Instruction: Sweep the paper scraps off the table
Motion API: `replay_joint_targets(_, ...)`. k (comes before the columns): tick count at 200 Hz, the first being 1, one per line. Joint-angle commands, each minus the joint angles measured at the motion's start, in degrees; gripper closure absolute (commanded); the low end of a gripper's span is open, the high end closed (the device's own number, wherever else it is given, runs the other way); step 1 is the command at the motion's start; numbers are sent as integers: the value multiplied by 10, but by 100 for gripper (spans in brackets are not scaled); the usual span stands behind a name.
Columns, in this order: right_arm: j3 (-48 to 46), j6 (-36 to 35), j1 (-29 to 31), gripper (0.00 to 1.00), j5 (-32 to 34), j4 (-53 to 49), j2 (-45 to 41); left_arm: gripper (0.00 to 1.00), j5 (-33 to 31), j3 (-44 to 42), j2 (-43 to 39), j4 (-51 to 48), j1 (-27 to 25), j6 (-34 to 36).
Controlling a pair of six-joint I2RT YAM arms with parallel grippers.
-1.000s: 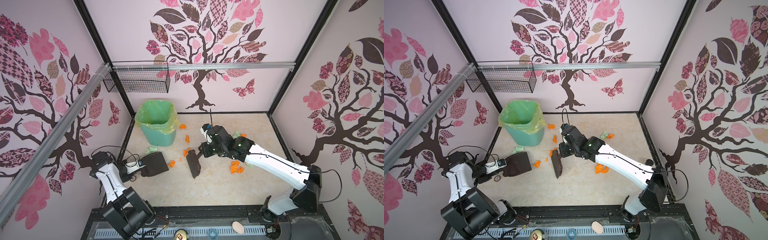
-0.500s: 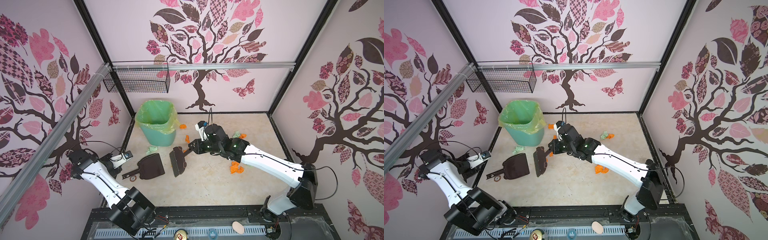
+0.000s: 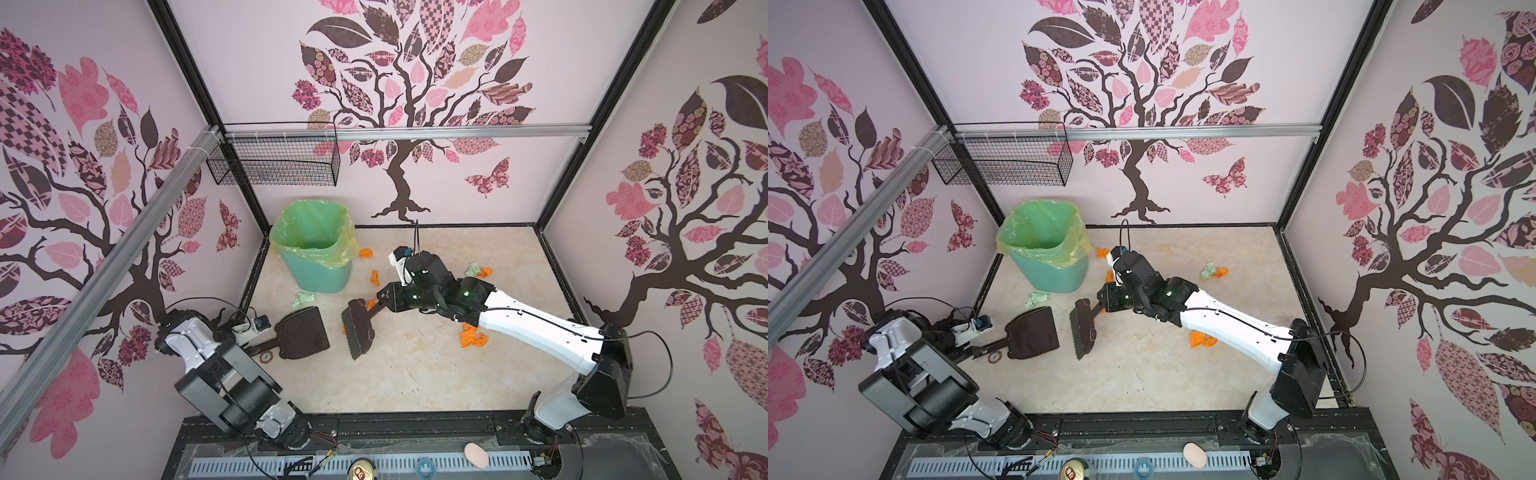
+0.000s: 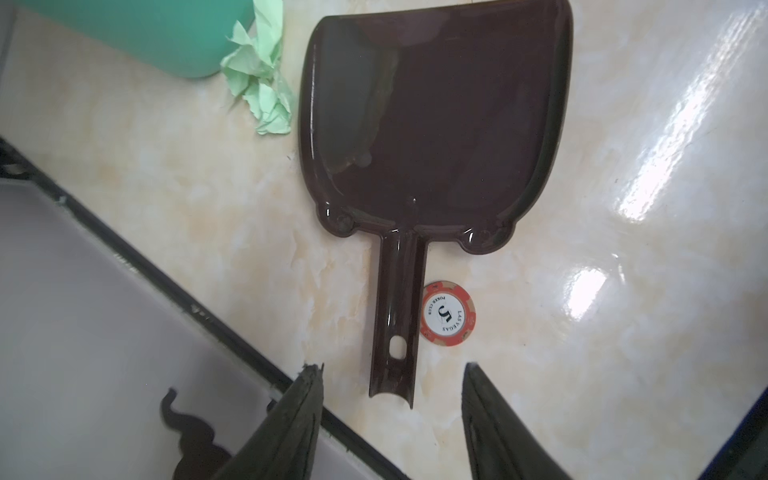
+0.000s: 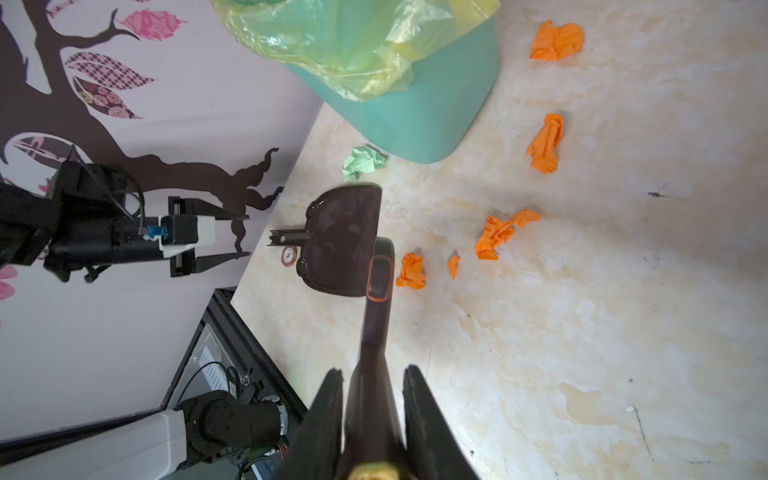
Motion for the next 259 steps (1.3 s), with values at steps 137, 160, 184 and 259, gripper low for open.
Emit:
replay_joint_targets(137,131,27,8,100,23,-55,79,61,-89,-20,90,129,-99,89)
replay_joint_targets(160,135,25,10,100,21,-57,78,62,-105,-21,100,135,-103,91)
replay_joint_targets(184,126,25,10,100,28,-58,70,62,-114,-22,103,133,-103,92)
replay_joint_targets(259,111,26,10,100,28,-50,61,69,-171,-53,120,180,-115,117)
